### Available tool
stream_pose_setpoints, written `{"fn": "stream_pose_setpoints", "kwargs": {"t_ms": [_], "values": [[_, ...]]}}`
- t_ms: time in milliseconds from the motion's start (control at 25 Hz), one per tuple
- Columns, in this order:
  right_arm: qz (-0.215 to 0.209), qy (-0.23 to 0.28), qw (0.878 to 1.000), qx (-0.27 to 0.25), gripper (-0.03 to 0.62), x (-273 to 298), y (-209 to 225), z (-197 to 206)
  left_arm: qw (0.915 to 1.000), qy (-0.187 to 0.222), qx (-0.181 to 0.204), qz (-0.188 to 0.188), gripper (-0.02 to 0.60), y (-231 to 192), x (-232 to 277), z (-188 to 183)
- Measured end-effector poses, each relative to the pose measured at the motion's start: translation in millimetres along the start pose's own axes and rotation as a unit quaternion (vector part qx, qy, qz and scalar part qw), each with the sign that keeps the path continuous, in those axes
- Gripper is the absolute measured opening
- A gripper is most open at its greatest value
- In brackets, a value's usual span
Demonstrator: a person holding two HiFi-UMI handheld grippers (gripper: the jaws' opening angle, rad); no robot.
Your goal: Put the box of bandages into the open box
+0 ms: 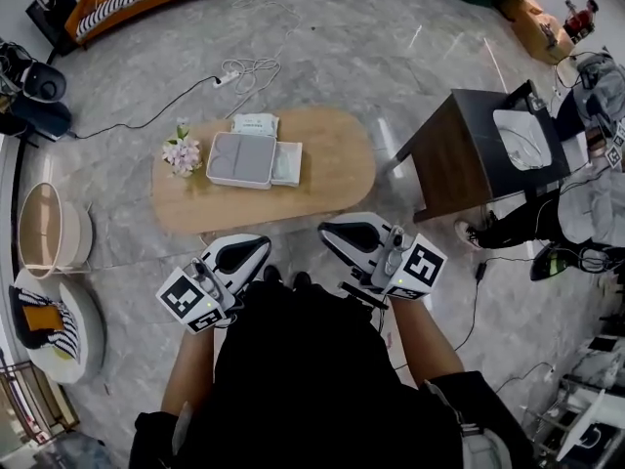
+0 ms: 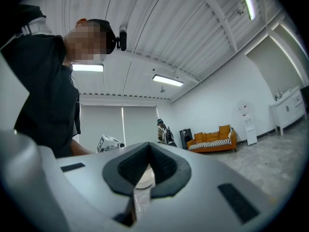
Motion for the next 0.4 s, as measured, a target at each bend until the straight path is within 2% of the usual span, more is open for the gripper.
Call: {"fn": "stream_pose_setpoints", "kwargs": {"t_ms": [200, 400], "values": [[0.018, -0.025, 0.999, 0.006, 0.009, -10.0, 6.9, 21.5, 0.9999, -0.004, -0.004, 0.009, 0.017, -2.3, 6.8, 2.8], [0.018, -0.033, 0.999, 0.009, 0.009, -13.1, 13.6, 24.9, 1.0000, -0.005, -0.001, 0.008, 0.017, -5.9, 15.8, 2.6]]}}
Point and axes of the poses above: the fingertips, and each gripper's own axes: x forward along the fingers, y to its right, z out of its underside, the point moved 6 cm from there along -x, backward along the fingers, and after that the axes turned 11 degrees about x, right-handed, at the moved point
